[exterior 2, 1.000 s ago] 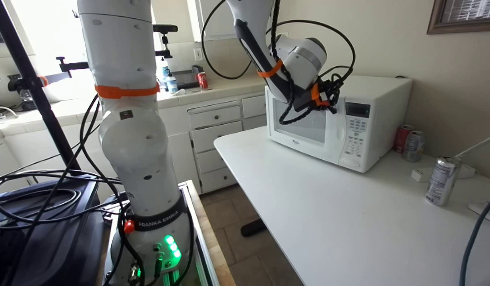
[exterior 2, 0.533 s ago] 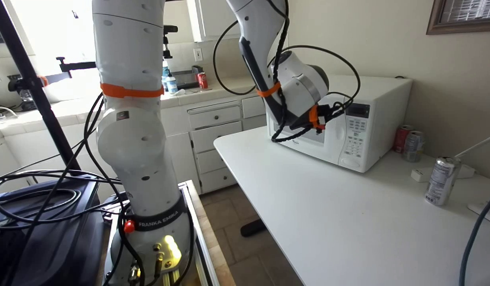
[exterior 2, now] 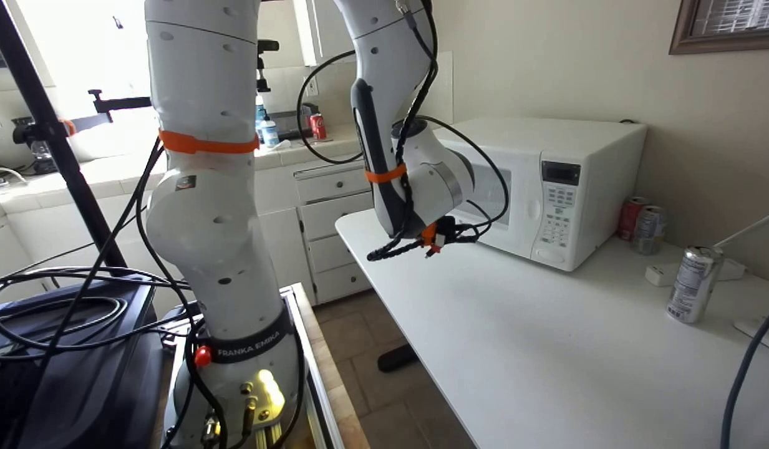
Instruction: Close the door to the microwave
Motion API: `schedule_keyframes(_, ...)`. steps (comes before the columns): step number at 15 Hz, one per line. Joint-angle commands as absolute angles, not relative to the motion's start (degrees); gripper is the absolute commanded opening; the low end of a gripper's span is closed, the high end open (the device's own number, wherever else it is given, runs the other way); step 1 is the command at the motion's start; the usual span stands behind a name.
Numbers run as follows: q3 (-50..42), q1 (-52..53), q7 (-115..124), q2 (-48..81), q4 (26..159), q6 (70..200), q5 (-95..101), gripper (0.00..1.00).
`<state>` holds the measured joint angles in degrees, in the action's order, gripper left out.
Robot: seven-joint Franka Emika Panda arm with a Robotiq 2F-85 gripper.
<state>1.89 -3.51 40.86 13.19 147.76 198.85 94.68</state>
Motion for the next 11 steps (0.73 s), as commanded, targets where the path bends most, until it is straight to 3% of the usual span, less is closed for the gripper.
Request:
schedule_keyframes(1, -3.5, -1.4, 56.5, 10.8, 152.1, 196.5, 107.8, 0.62)
schedule_keyframes(5, -14.9, 5.4, 72.3, 10.1, 153.2, 192.7, 121.0, 0.93)
schedule_keyframes(6, -10.3, 1.1, 64.7, 12.7, 152.0, 195.6, 116.0, 0.75)
schedule_keyframes(8, -13.8, 3.2, 68.4, 12.3, 152.1, 194.6, 119.0, 0.91)
schedule_keyframes(11, -14.4, 4.1, 69.3, 11.8, 152.1, 194.3, 119.1, 0.93)
